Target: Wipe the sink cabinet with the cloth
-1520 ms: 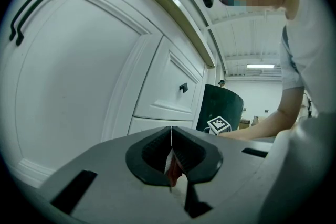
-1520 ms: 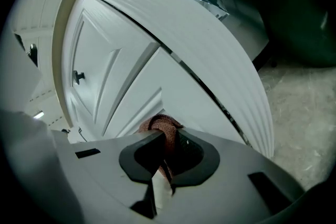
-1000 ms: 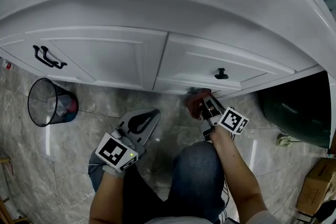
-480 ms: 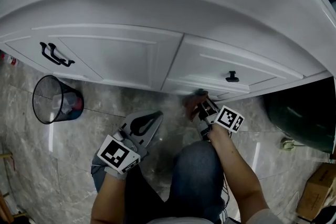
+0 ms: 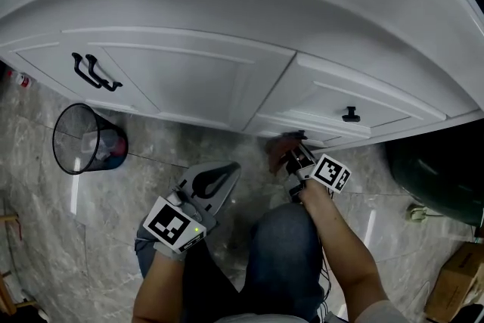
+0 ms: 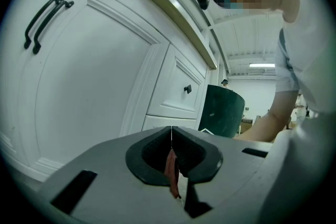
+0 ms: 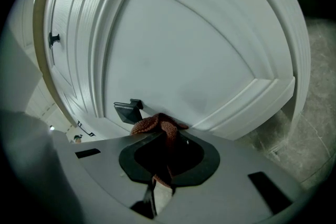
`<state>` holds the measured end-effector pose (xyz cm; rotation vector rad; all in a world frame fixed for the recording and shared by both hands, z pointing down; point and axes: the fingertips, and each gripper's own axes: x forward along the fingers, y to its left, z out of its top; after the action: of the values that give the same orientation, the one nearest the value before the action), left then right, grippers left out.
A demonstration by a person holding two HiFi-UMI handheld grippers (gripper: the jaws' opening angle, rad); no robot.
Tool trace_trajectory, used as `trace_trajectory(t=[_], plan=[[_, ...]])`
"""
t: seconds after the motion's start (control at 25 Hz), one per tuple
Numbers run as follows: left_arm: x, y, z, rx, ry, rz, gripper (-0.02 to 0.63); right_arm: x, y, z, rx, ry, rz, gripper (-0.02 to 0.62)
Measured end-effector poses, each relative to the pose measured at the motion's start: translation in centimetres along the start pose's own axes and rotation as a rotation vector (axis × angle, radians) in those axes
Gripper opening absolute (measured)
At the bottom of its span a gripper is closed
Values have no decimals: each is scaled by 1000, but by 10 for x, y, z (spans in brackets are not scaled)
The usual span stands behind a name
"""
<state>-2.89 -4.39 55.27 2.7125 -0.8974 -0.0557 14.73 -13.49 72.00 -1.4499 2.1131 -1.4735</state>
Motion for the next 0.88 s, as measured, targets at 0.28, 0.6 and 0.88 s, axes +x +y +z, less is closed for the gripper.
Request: trace_trajectory(t=[0.28,0.6,0.88], plan=[[-17,11,2,-16,-13,29,11,2,3,-2,40,-43,2,46],[-23,10,4,-10,-18,16,12,9,23,-5,54,-60,51,46],[-27,11,7,-13,-30,17,12,7,31,-5,26,-67,36,46]])
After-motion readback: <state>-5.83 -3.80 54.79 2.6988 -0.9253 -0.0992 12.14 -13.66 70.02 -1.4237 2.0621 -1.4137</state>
